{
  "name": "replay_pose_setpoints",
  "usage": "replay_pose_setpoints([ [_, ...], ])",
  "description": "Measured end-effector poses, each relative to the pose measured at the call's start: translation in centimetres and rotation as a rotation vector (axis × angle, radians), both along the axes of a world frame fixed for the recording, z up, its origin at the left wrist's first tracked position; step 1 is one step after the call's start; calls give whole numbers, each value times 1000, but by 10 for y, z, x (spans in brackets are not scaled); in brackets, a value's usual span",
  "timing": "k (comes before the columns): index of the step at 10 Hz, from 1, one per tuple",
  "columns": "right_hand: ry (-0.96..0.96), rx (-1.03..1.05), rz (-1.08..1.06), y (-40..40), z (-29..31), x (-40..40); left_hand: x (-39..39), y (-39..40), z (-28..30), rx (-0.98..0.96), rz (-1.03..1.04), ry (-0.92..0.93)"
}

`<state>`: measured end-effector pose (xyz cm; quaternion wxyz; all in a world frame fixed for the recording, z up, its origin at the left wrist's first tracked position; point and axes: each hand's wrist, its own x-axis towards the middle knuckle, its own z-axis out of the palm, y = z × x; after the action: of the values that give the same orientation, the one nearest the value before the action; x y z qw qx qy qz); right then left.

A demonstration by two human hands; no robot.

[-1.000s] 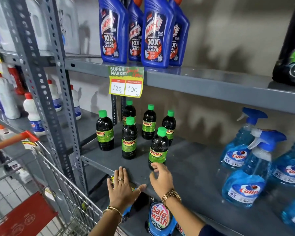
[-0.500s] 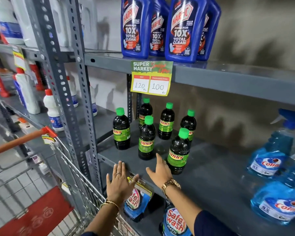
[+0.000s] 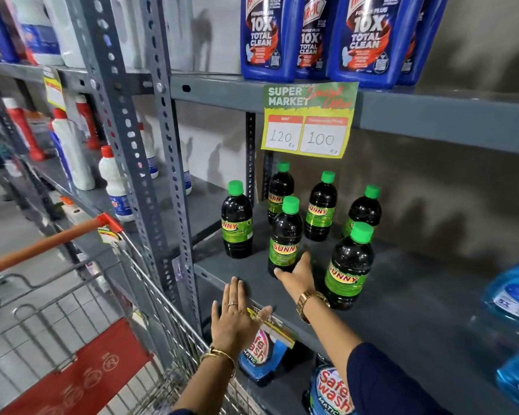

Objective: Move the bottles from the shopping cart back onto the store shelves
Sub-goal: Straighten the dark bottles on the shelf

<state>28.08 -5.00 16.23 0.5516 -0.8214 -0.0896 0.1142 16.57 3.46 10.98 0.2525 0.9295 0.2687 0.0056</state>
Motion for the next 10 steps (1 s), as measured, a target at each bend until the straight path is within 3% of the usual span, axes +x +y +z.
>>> replay_pose_setpoints([
  [10, -169, -37, -83, 3, -30, -5, 3, -2, 1, 24, 19, 43],
])
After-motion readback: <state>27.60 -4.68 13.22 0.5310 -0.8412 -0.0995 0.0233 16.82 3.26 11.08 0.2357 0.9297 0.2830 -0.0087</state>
